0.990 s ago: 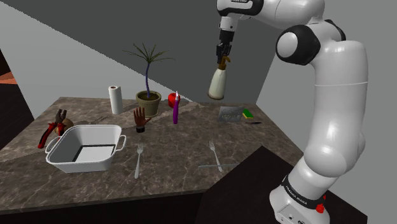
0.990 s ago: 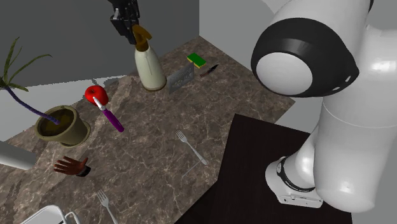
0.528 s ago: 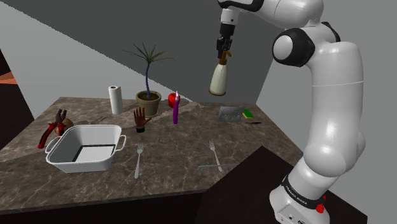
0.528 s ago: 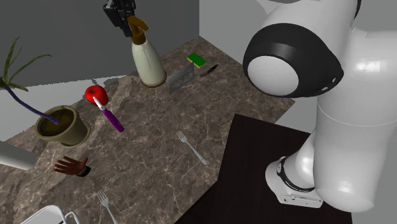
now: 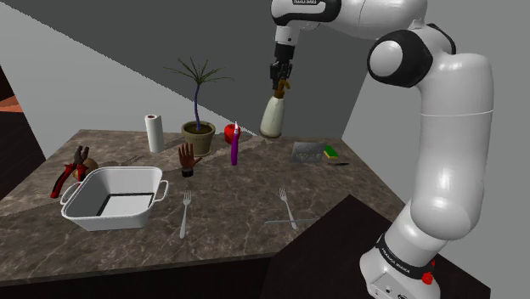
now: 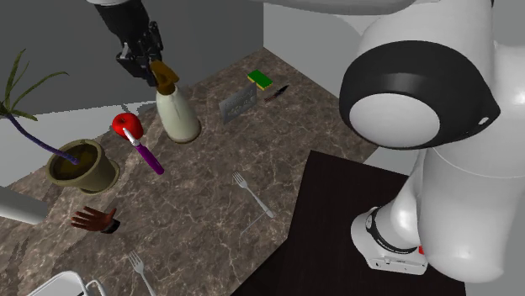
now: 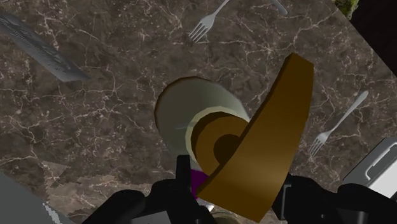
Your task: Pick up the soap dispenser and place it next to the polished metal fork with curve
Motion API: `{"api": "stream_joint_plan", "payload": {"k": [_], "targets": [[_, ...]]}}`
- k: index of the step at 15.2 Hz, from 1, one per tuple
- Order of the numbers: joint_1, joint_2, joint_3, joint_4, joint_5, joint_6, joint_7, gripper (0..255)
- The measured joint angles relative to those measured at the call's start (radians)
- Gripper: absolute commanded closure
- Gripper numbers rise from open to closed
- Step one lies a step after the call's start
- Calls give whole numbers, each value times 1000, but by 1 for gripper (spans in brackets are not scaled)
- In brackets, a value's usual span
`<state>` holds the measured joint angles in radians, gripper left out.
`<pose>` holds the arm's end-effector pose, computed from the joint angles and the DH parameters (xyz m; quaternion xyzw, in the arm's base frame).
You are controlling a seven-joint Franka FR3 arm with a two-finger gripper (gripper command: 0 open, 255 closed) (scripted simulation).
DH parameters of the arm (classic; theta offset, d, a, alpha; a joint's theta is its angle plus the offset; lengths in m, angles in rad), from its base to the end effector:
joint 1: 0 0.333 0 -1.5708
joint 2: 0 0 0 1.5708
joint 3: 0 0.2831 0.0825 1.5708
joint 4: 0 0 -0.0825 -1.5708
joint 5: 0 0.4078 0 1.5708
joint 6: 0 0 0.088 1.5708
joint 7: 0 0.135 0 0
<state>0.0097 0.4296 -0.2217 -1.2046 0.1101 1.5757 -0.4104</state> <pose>0.6766 -0.1031 0.4778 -0.9940 -0.1060 0.0206 0.0160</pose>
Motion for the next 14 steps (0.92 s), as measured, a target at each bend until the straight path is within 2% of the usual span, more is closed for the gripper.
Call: {"api": "stream_joint_plan", "payload": {"k": [1,2,8,14], "targets": [[13,8,6,-9,0,17,17,255],[32,-13,10,-63,-5,51,35,255],[106,24,42,-116,-5,145,132,255],[172,98,72,-101,-3,208,223,255]]}}
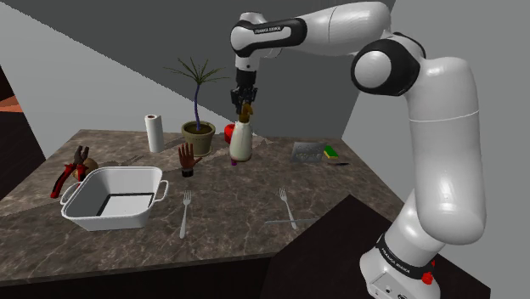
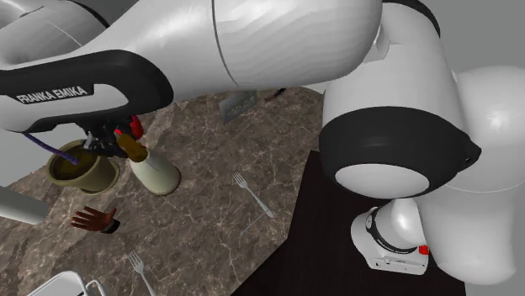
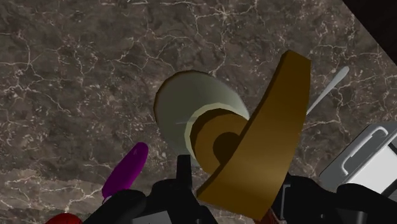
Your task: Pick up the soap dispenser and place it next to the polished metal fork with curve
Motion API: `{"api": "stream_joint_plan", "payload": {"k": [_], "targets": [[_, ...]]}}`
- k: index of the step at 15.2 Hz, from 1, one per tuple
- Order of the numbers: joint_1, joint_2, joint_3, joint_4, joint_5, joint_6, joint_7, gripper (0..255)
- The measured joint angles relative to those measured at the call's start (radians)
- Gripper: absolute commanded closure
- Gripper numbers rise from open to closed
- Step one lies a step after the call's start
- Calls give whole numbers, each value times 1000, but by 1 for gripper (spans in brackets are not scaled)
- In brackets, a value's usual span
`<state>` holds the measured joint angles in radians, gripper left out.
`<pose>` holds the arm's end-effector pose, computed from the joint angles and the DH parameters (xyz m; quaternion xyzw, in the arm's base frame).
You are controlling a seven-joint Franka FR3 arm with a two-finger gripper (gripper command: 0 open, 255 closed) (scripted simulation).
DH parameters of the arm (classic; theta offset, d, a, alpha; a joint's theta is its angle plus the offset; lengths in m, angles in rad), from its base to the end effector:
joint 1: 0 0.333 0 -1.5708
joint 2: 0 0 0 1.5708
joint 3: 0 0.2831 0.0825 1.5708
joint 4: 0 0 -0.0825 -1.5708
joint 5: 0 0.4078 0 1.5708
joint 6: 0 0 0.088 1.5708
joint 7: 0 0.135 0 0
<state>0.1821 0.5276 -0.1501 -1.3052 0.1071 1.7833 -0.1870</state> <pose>0.7085 0.0523 0.3740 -0.9940 -0.1061 0.0208 0.0159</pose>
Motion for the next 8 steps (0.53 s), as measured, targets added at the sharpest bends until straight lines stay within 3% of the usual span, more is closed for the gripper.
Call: {"api": "stream_joint_plan", "payload": {"k": [4,8], "targets": [[44,50,18,1,1,51,57,255],[83,142,35,83,3,64,115,255]]}}
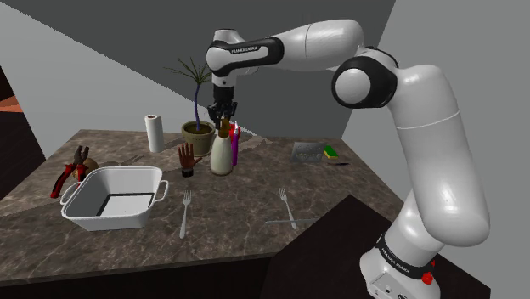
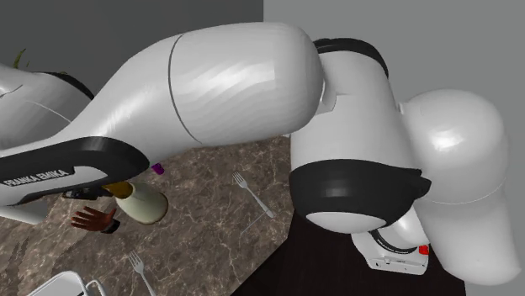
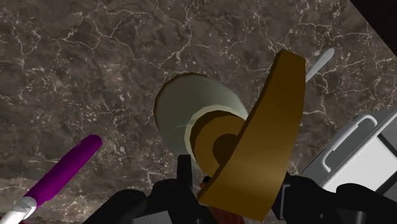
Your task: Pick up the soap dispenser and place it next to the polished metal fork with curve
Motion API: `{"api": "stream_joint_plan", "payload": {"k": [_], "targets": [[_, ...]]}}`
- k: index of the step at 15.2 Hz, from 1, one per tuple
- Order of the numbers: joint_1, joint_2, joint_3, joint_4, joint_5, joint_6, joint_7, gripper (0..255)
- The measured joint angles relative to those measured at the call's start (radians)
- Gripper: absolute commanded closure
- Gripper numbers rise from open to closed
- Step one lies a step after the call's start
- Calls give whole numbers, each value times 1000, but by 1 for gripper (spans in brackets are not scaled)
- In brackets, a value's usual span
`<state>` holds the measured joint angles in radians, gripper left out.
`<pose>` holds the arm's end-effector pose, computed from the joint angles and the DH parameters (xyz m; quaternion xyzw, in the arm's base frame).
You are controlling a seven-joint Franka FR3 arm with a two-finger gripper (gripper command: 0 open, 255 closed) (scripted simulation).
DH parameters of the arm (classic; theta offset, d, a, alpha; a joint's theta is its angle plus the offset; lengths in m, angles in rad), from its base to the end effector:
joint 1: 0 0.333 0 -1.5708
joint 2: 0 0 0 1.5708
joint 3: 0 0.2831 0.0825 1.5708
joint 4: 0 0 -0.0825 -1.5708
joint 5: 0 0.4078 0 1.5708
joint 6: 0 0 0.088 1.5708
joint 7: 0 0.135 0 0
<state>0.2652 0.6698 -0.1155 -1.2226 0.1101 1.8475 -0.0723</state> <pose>0.7225 0.1380 0.3165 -0.9940 -0.1063 0.0210 0.0158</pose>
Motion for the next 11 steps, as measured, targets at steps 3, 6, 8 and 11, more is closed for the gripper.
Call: {"api": "stream_joint_plan", "payload": {"k": [3,6,8,11], "targets": [[30,69,11,60,1,12,43,255],[39,104,15,85,2,23,56,255],[42,112,16,74,2,42,59,255],[42,128,17,61,4,69,57,255]]}}
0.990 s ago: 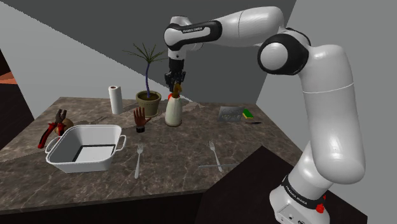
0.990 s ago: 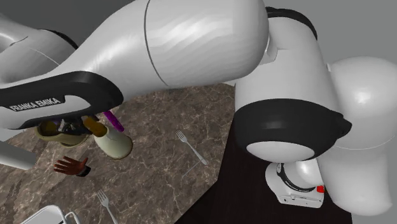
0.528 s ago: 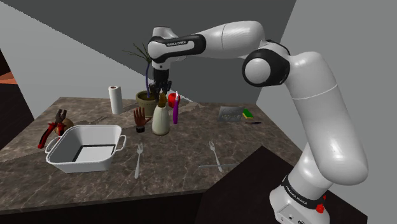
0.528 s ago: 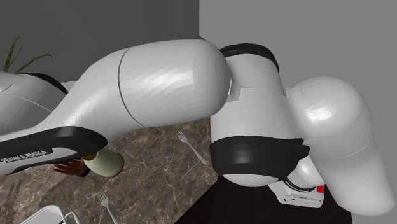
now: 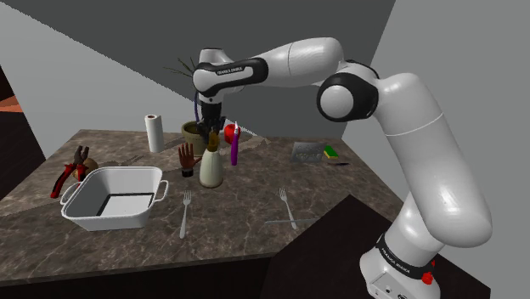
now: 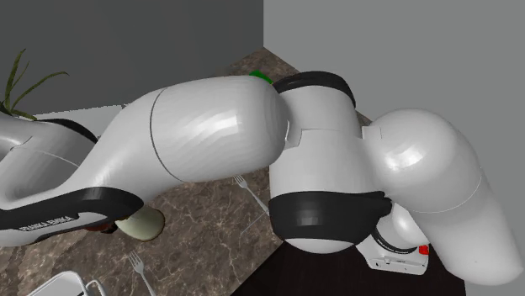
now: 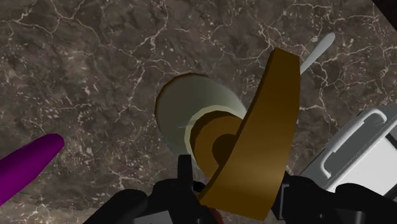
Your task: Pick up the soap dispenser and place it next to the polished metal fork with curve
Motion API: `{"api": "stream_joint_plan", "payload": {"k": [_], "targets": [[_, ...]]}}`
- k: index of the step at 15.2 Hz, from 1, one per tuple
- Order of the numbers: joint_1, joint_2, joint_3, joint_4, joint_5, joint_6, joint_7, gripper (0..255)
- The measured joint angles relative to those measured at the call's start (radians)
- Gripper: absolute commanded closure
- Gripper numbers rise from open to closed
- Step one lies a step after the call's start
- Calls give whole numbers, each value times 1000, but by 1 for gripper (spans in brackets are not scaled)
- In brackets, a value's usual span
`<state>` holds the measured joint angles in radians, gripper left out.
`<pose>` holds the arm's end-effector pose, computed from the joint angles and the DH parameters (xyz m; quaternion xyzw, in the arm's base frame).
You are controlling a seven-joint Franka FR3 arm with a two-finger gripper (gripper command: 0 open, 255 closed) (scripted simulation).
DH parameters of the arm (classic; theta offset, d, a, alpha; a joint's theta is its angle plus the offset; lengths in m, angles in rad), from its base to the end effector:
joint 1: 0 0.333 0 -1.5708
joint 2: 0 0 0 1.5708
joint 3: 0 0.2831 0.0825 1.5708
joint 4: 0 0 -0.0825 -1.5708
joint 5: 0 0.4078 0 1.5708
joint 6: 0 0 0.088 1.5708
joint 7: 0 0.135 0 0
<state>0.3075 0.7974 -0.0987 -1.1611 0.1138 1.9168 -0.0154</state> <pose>0.7290 0.1831 0.2572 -0.9941 -0.1057 0.0207 0.0157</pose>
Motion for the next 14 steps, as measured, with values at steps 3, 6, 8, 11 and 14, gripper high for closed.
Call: {"api": "stream_joint_plan", "payload": {"k": [3,6,8,11,14], "targets": [[0,12,1,-21,2,34,-3,255],[0,29,2,-32,3,61,-5,255],[-1,40,3,-37,4,76,-6,255],[0,43,3,-39,5,82,-6,255],[0,43,3,-39,5,83,-6,0]]}}
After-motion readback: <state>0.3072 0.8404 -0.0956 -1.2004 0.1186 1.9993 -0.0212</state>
